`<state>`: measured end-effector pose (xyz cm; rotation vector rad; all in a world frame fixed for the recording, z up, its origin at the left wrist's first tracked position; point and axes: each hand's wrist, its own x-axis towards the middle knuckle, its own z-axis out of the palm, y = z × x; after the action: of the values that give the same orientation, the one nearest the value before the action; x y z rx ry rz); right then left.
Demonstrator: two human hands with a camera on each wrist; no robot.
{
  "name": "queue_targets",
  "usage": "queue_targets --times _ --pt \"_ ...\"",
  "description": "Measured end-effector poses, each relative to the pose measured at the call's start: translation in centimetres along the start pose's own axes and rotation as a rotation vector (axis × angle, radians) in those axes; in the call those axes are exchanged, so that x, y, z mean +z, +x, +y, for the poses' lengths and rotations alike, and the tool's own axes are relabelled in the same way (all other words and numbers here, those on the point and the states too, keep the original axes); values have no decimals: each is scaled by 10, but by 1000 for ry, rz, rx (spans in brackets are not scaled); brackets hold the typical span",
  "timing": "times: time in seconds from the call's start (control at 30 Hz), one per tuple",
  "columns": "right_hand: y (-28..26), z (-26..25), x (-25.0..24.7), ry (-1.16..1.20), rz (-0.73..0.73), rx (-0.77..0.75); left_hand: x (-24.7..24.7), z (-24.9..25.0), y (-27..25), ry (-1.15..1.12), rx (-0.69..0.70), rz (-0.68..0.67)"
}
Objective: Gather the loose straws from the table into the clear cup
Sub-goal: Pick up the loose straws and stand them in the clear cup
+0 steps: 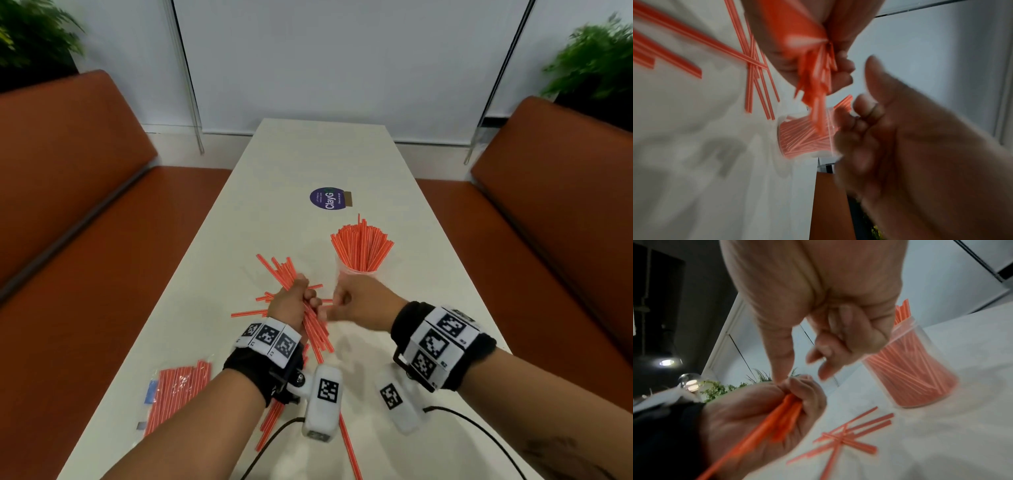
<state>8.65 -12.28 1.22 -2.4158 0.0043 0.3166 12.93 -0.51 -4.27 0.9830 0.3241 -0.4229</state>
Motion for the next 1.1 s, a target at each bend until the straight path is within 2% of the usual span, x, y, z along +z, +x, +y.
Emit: queue_targets --times 0.07,0.13,0.3,0.43,0.67,0.73,0.9,1.03,1.1 --pt "-10 7 12 -248 -219 65 -2 6 1 -79 -8 38" --pt "-18 15 27 -461 -323 99 -6 11 1 -124 -6 74" --pt "-37 21 58 -558 -414 102 -23 19 -1 -120 6 126" --pt "-36 20 68 -624 -416 55 -33 21 -7 -65 54 89" --pt "-35 22 70 -692 -477 136 -47 17 -19 81 89 39" --pt "-33 22 65 -624 -436 148 -48 15 -21 116 98 43" --pt "-7 -2 23 -256 -200 116 -43 6 -27 181 91 -17" --pt "8 -41 17 87 -190 49 -33 4 -28 206 68 -126" --pt "16 -48 24 192 -171 24 -35 10 -24 200 67 -82"
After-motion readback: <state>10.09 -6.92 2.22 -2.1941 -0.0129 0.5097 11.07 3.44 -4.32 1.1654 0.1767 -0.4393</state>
